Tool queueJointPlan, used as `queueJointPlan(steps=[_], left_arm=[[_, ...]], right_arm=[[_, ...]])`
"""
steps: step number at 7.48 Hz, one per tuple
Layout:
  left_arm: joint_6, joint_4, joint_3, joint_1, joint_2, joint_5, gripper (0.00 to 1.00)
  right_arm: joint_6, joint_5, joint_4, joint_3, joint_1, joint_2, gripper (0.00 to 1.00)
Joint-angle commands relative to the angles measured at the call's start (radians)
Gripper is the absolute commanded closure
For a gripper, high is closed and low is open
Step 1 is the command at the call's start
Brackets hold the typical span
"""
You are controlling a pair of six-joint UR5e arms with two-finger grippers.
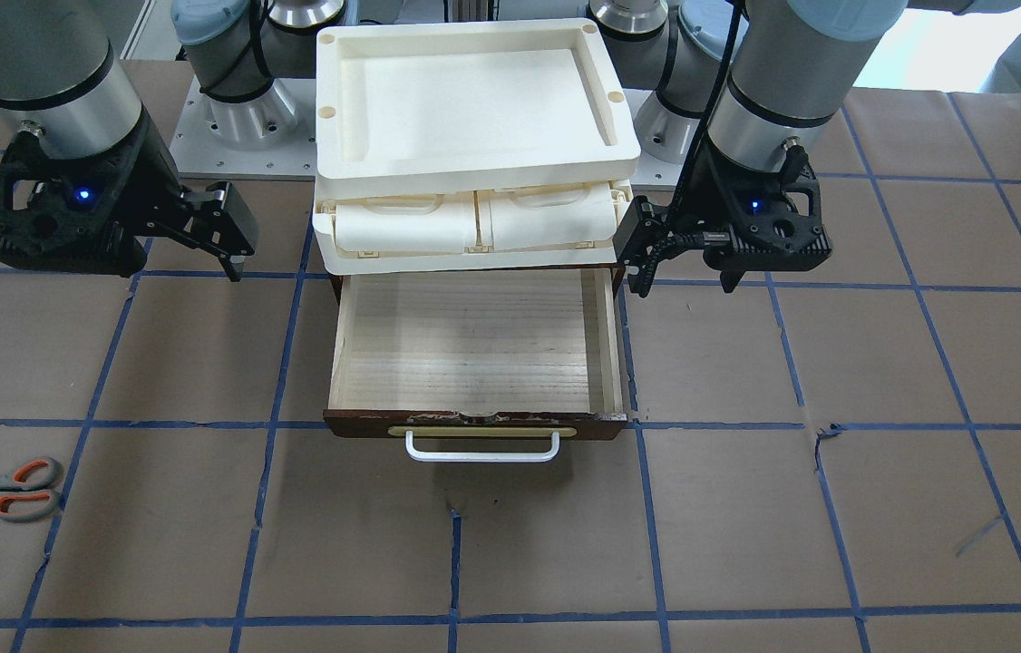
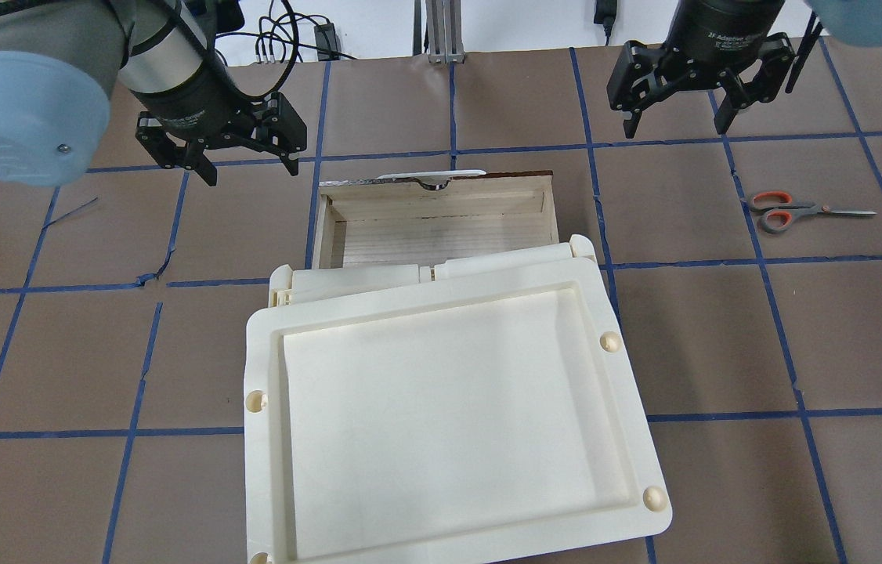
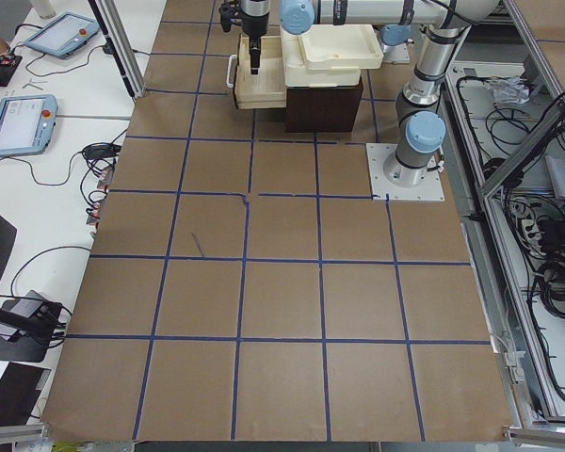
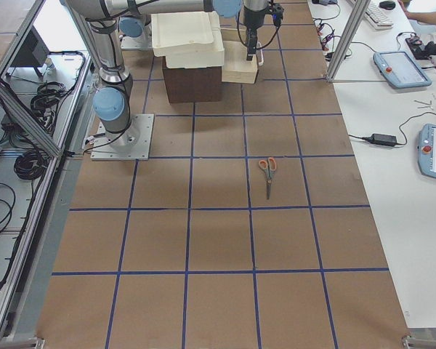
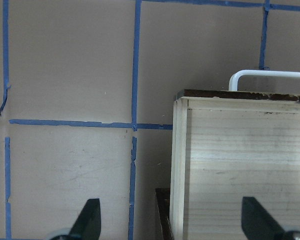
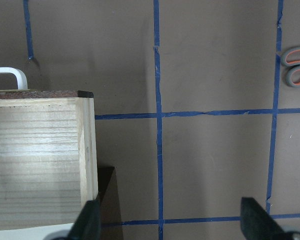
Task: Put scissors in drawer and close it
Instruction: 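Move the right gripper down toward the grey-orange scissors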
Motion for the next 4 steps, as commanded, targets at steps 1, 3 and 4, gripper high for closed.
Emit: queueJointPlan(steps=[1, 3, 4], left_arm=[[0.004, -0.001, -0.004, -0.002, 0.001, 0.006, 0.0], [0.002, -0.004, 0.014, 0.005, 0.001, 0.006, 0.0], [0.004, -0.01, 0.011, 0.009, -0.001, 0.006, 0.0]], right_arm=[[-0.001, 0.0, 0.0, 0.005, -0.002, 0.002, 0.0], [-0.216, 0.012, -0.005, 0.012, -0.058, 0.021, 0.03], [-0.426, 0.014, -0.009, 0.024, -0.131, 0.034, 0.02]])
